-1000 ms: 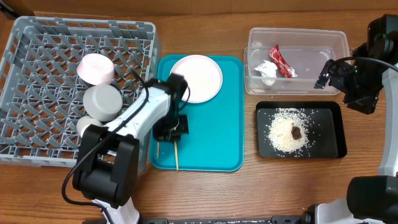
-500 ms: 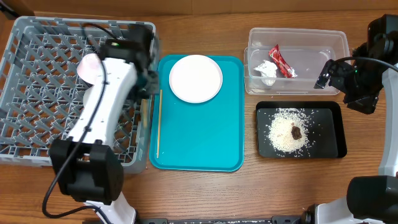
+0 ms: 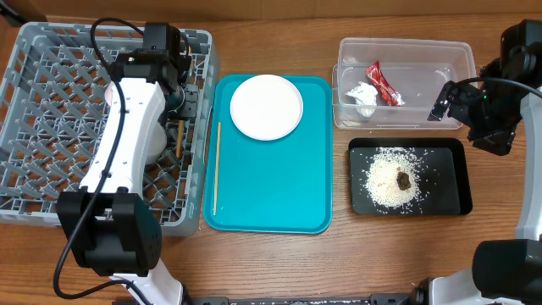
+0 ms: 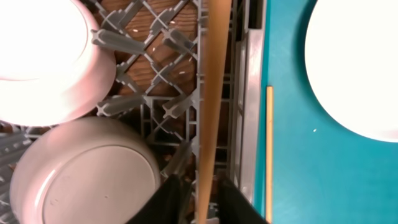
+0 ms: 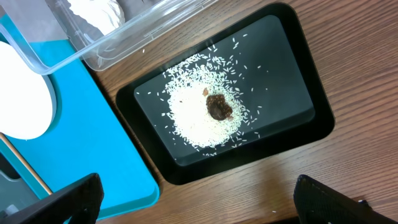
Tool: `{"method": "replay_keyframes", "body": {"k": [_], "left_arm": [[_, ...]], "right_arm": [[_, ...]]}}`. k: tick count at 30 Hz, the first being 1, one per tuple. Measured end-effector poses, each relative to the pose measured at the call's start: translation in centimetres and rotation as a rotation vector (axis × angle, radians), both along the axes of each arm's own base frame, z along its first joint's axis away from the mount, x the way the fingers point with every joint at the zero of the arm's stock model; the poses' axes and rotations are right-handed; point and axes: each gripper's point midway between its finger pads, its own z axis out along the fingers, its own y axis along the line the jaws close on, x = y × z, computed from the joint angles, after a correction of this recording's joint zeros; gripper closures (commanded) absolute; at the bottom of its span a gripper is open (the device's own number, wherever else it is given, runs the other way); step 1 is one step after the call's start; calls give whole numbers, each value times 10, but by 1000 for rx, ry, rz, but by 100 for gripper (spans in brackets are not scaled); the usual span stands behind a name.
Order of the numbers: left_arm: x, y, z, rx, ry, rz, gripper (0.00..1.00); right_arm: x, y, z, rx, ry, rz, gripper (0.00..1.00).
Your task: Sort waste into correct bins and load items into the dishwasher
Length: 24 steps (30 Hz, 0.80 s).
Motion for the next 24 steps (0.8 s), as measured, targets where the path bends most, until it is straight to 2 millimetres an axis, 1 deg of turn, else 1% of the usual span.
{"method": "replay_keyframes", "body": {"k": [2,4,7,9,12,14,16,17,19,21,24], "left_arm": [[0,0,0,-1,0,2,51],[-1,-1,0,-7,4,0,49],[-8,-9,-3,-50,34,-11,50],[-22,-22,-6,-116,91,-2,46],[-35,-40,-8,-172,144,8,43],[-41,-58,-8,-197,168,2,43],[-46,-75,-10,-211,182,-14,39],[-51,-86,-14,-212,198,-26,38],[-60,-98,-25,-209,224,-34,38],[-71,-108,-41,-203,254,-36,38],[-85,-112,-66,-190,292,-15,39]], "right_arm": [[0,0,0,-1,0,0,0],[0,0,0,0,0,0,0],[0,0,0,0,0,0,0],[0,0,0,0,0,0,0],[0,0,0,0,0,1,0],[0,0,0,0,0,0,0],[0,0,0,0,0,0,0],[0,0,0,0,0,1,0],[0,0,0,0,0,0,0],[0,0,0,0,0,0,0],[0,0,0,0,1,0,0]]}}
